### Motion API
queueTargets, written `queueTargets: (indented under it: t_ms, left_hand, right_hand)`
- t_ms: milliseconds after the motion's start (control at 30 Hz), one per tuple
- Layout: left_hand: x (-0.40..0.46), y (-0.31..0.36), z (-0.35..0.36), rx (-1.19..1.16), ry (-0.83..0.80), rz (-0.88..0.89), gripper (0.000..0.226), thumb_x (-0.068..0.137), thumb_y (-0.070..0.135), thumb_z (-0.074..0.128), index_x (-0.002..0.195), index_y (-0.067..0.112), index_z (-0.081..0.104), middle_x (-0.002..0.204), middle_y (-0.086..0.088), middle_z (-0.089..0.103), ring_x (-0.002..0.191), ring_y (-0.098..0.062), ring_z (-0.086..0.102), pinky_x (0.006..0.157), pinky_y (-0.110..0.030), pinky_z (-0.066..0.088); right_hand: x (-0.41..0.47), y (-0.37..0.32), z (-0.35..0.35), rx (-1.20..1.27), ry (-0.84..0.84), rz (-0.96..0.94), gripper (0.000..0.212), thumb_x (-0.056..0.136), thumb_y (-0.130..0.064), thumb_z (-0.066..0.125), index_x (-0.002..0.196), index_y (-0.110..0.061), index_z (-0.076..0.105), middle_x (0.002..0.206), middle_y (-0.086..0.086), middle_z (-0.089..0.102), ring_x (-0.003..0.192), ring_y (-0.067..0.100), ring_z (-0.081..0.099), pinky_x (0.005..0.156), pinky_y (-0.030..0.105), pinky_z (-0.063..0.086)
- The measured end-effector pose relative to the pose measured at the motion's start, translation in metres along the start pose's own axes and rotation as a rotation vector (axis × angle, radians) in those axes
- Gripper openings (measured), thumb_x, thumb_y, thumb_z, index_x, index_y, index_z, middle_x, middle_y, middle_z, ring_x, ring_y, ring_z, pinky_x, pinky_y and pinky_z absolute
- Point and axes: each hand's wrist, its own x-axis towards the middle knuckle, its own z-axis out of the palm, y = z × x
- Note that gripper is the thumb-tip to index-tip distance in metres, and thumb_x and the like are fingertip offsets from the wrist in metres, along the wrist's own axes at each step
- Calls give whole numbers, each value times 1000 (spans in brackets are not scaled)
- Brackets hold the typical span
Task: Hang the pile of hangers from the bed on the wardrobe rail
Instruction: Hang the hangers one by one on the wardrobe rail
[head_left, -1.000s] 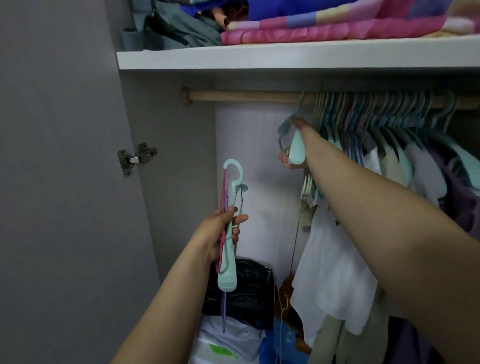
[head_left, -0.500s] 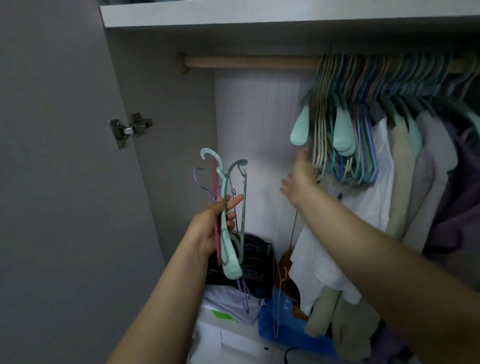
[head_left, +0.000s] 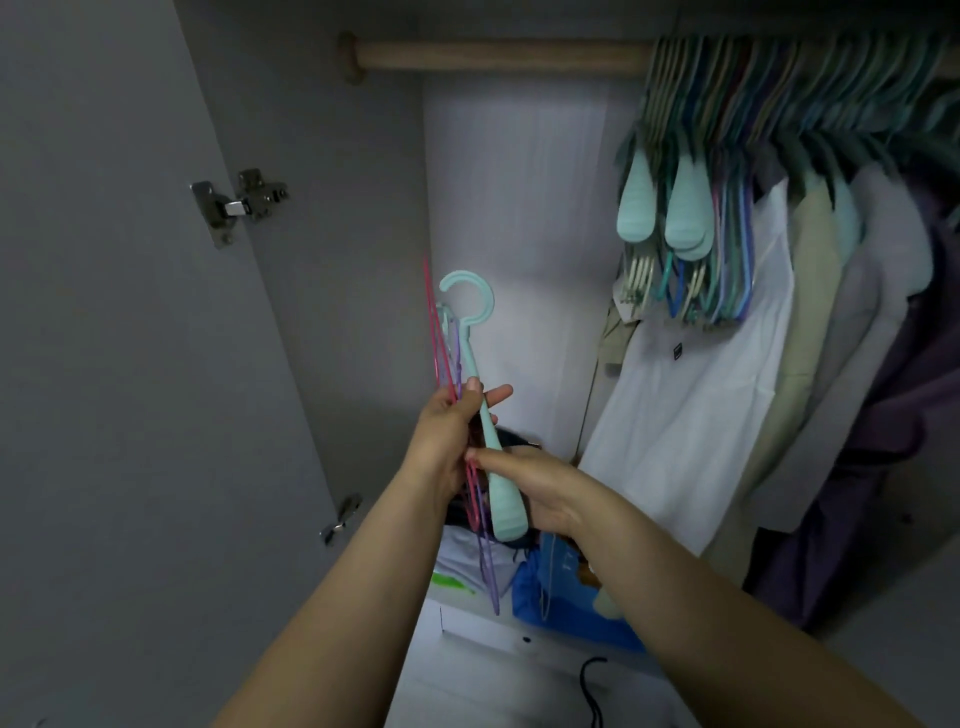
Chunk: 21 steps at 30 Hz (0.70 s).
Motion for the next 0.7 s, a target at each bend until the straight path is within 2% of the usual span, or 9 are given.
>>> queueTargets:
  t_ms: [133, 233, 300, 367, 467, 533, 600, 667, 700]
  left_hand:
    - [-4, -12, 2, -103, 72, -8, 18, 102, 18, 47, 100, 4, 57, 82, -4, 72, 51, -7, 58, 49, -21, 50]
    - [-6, -16, -3, -129, 170, -16, 19, 102, 12, 46, 87, 12, 57, 85, -2, 69, 49, -3, 58, 47, -17, 50]
    - [-4, -17, -11, -177, 206, 4, 19, 102, 14, 47, 85, 16, 55, 84, -1, 63, 40, -1, 47, 38, -14, 40]
    - [-4, -14, -18, -286, 182, 9, 15, 101, 25, 51, 88, 18, 53, 87, 1, 61, 35, 1, 33, 31, -12, 28]
    - [-6, -2, -20, -449, 128, -58, 31, 94, 49, 52, 94, 18, 55, 99, 2, 66, 30, -1, 26, 28, -11, 22]
    - [-7, 5, -20, -483, 99, -69, 39, 93, 54, 50, 91, 16, 57, 100, 1, 67, 28, -2, 25, 27, -11, 20]
    - [-9, 8, -20, -495, 82, -66, 33, 96, 47, 51, 91, 15, 58, 104, 1, 67, 28, -2, 24, 26, -12, 20]
    - [-10, 8, -21, -481, 86, -61, 14, 99, 25, 51, 99, 14, 60, 105, 1, 67, 28, -3, 25, 26, -12, 20]
    - [-11, 7, -22, -455, 89, -55, 13, 98, 15, 49, 105, 14, 60, 101, 2, 68, 29, -3, 25, 27, -13, 21]
  right_hand:
    - [-1, 13, -9, 109, 35, 0, 5, 89, -14, 62, 95, -12, 62, 77, 6, 62, 68, 17, 60, 58, 27, 51]
    - [-1, 25, -25, -25, 143, -35, 30, 91, -19, 57, 120, -26, 55, 100, 6, 62, 77, 14, 57, 56, 23, 46]
    - [2, 37, -37, -286, 227, -105, 47, 92, -26, 57, 136, -31, 42, 126, 2, 54, 94, 12, 55, 76, 23, 48]
    - [6, 52, -51, -510, 344, -180, 72, 89, -34, 63, 148, -30, 22, 144, 4, 38, 118, 17, 48, 102, 30, 41]
    - [7, 68, -65, -695, 541, -212, 100, 84, -36, 68, 152, -28, -4, 146, 8, 25, 127, 22, 40, 108, 33, 36]
    - [5, 77, -72, -861, 653, -255, 106, 82, -36, 70, 152, -20, -7, 143, 8, 25, 128, 23, 38, 107, 34, 37]
    - [4, 81, -77, -988, 712, -320, 106, 80, -36, 72, 152, -14, -2, 141, 7, 27, 129, 22, 35, 108, 33, 35]
    - [1, 80, -83, -1023, 708, -365, 102, 80, -34, 73, 152, -14, 3, 140, 5, 28, 126, 21, 37, 105, 31, 37]
    - [0, 79, -86, -1007, 686, -364, 102, 80, -34, 73, 153, -15, 4, 140, 4, 28, 124, 20, 40, 102, 30, 39]
